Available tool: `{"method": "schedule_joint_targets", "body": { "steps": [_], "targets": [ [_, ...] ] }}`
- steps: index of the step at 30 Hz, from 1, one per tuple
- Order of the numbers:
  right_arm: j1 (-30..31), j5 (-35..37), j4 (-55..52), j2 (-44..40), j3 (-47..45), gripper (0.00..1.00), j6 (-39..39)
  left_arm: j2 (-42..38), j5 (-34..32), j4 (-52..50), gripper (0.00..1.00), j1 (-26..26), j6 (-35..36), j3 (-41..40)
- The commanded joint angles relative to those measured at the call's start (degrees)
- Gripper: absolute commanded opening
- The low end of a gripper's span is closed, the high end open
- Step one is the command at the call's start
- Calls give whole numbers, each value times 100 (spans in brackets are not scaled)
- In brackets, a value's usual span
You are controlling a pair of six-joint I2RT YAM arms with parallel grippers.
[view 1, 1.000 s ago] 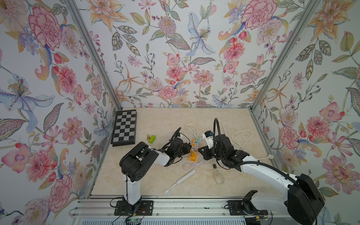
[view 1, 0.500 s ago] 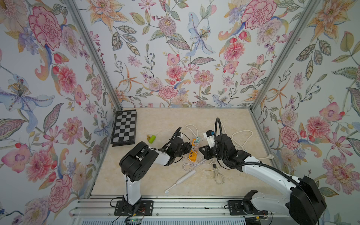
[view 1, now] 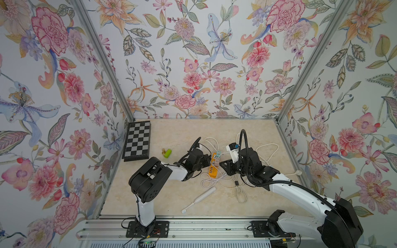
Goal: Charge the electric toothbrush
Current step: Pick up the charging cable from the center of the board.
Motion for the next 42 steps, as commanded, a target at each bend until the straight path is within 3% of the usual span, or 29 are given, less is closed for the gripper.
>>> {"method": "schedule_joint_targets", "body": {
  "steps": [1,8,17,23,33,42],
  "targets": [
    [-29,-21,-179,-74,338,29,600,-526,-340,757,0,-27,153,-428],
    [-498,-497,-483,371,1343,54,1775,-1278,-365,1764,0,-102,751,-1138],
    [-781,-923,-611,1521,2395,75,2925,-2454,-832,1020,0,-353,2659,-1124],
    [-885,-1280,-327,1969,2881,73,3204,-2624,-1076,559,0,-482,3185,-945],
    [-1263,-955,7,1830,2580,55,3514,-2743,-1465,277,0,-733,3349,-749],
    [-1200,-1099,97,2236,2870,42,3499,-2659,-1700,18,0,-947,3563,-449]
  ]
}}
